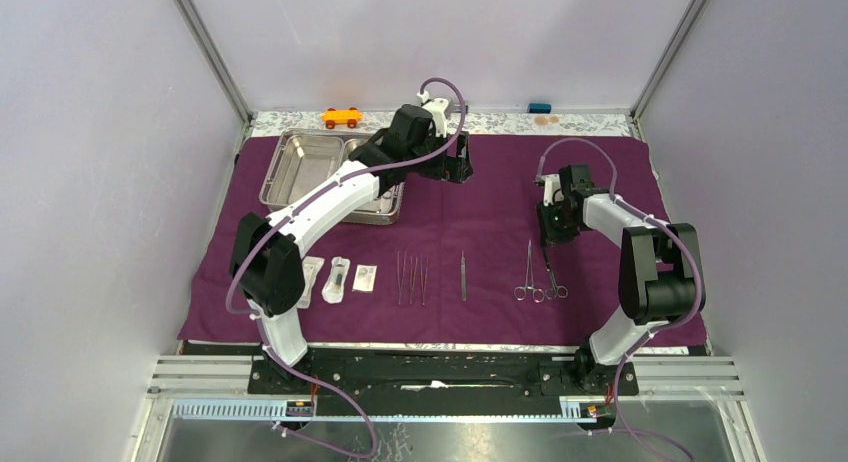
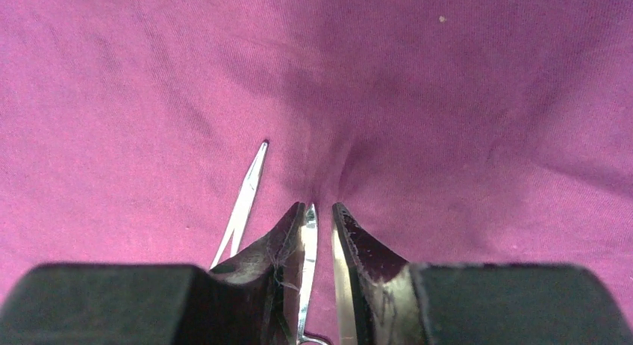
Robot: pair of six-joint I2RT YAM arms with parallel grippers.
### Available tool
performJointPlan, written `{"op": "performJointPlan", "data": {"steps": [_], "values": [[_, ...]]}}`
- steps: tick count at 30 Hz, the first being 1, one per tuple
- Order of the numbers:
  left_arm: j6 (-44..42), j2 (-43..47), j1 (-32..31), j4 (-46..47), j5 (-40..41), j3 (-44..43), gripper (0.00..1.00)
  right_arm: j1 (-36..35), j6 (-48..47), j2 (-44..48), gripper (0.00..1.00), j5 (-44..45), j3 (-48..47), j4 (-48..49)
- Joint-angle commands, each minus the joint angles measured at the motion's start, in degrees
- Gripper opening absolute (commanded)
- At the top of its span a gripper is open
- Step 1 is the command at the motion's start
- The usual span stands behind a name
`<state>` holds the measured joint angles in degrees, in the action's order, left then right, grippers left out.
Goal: Open and lay out the surgical kit
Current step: Adjust the medical item in the surgical kit.
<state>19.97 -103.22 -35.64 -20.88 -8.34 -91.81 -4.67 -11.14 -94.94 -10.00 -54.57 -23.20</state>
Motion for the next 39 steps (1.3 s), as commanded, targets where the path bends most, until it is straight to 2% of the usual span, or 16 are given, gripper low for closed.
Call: {"op": "performJointPlan", "data": {"steps": [1,21,39], "values": [[0.5,2.2,0.3,1.9,-1.0,-0.8,0.93,-1.1,-0.1,1.2,0.26,-0.4,-0.1,0.9],[1.4,2.0,0.8,2.0,-2.1,-0.8,0.93,-2.3,-1.2,-0.9,0.26,4.2,0.6,2.1],[1.4,2.4,0.9,2.0,-2.2,-0.6,0.94,-2.4,-1.9,1.1,0.25,7.5,0.3,1.1]]}}
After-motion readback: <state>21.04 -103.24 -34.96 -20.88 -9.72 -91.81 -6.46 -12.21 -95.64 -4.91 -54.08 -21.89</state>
